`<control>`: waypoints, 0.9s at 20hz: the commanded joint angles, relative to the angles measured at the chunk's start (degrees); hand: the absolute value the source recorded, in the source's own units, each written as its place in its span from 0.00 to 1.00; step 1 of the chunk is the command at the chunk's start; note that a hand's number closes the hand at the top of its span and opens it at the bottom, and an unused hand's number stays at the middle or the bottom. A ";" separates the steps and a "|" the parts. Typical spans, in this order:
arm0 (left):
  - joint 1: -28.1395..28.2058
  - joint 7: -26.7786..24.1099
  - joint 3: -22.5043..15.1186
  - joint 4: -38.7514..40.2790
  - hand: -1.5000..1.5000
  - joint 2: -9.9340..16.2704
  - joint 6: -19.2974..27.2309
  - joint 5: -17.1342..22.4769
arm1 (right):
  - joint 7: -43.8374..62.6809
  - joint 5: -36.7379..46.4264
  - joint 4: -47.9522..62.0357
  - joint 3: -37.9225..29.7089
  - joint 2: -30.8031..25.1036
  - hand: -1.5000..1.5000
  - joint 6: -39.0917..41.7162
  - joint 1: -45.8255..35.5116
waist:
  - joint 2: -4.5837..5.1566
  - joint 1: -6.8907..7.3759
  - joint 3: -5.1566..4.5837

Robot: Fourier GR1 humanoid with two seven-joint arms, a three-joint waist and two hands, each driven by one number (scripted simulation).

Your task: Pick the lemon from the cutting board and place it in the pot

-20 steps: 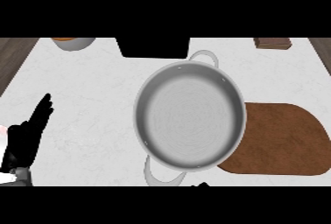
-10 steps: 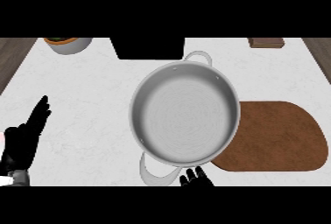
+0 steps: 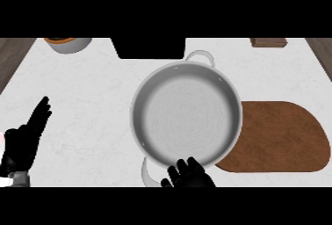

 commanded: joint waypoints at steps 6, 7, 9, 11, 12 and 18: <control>-0.96 0.84 -0.54 -1.13 0.50 -0.96 0.48 -0.43 | 16.83 -14.32 -3.21 -3.22 7.65 1.00 2.57 -19.95 | 0.59 1.00 0.04; 0.12 0.28 -0.37 -2.08 0.50 -0.54 0.02 -0.31 | 19.77 -16.74 -3.37 -2.89 7.69 1.00 2.85 -23.06 | 0.51 1.31 0.02; 0.30 -0.02 0.73 -0.95 0.50 0.64 -1.98 1.00 | 20.74 -21.09 -0.36 -7.11 7.74 1.00 2.65 -28.91 | 0.53 0.92 0.05; -1.88 -0.81 0.69 2.06 0.50 0.11 -0.79 -0.06 | 19.40 -24.77 7.10 -12.23 7.78 1.00 -0.21 -35.71 | 0.68 1.09 0.04; -1.98 -1.55 0.59 2.83 0.50 -1.07 1.03 -1.26 | 17.36 -26.74 5.30 -15.12 7.79 1.00 3.20 -35.58 | 0.60 0.46 0.08; -1.20 -2.69 0.95 2.74 0.50 -0.93 0.17 -1.15 | 6.36 -28.69 24.44 -23.69 7.82 1.00 -2.63 -43.67 | 0.73 0.58 0.10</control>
